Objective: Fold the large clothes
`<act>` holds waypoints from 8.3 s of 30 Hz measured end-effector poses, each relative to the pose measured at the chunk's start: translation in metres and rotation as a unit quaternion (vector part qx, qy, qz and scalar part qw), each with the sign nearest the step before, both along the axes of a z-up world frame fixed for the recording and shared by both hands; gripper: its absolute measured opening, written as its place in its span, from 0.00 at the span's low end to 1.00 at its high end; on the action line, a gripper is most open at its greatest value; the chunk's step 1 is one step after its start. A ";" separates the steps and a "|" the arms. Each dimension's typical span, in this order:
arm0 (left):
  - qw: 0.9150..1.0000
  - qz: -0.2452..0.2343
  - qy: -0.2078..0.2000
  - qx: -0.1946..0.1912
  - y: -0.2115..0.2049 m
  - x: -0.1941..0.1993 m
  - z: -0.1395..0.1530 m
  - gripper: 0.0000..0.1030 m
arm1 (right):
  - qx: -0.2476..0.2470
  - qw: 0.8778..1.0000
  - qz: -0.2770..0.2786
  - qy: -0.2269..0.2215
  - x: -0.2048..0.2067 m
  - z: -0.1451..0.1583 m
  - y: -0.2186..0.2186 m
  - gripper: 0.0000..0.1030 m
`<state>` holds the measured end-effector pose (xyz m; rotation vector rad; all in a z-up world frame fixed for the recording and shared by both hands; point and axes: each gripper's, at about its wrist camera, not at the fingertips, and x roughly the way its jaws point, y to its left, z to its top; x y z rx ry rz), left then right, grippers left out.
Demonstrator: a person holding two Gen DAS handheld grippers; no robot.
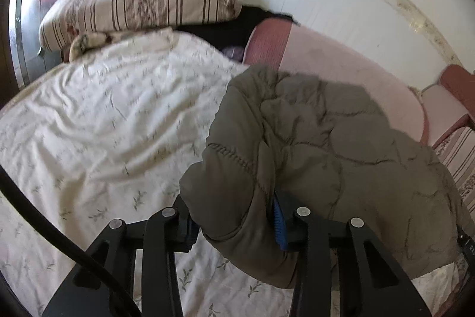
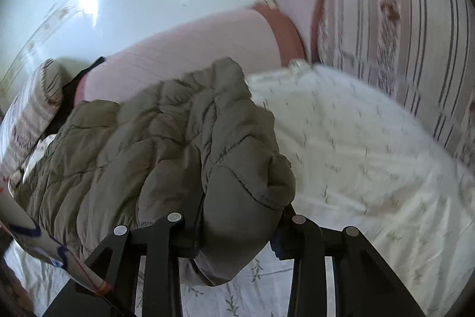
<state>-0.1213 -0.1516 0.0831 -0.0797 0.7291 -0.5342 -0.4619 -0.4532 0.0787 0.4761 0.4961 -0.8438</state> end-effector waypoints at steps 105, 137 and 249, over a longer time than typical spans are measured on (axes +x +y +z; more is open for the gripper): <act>0.979 -0.061 -0.130 0.144 -0.023 -0.179 -0.022 0.81 | -0.063 0.987 0.102 0.110 -0.011 -0.023 0.156 0.43; 0.977 -0.074 -0.131 0.151 0.009 -0.212 -0.026 0.81 | -0.108 0.980 0.079 0.150 -0.015 -0.038 0.185 0.65; 0.976 -0.017 -0.127 0.174 0.153 -0.301 0.065 1.00 | -0.157 0.977 0.074 0.124 -0.106 0.060 0.324 1.00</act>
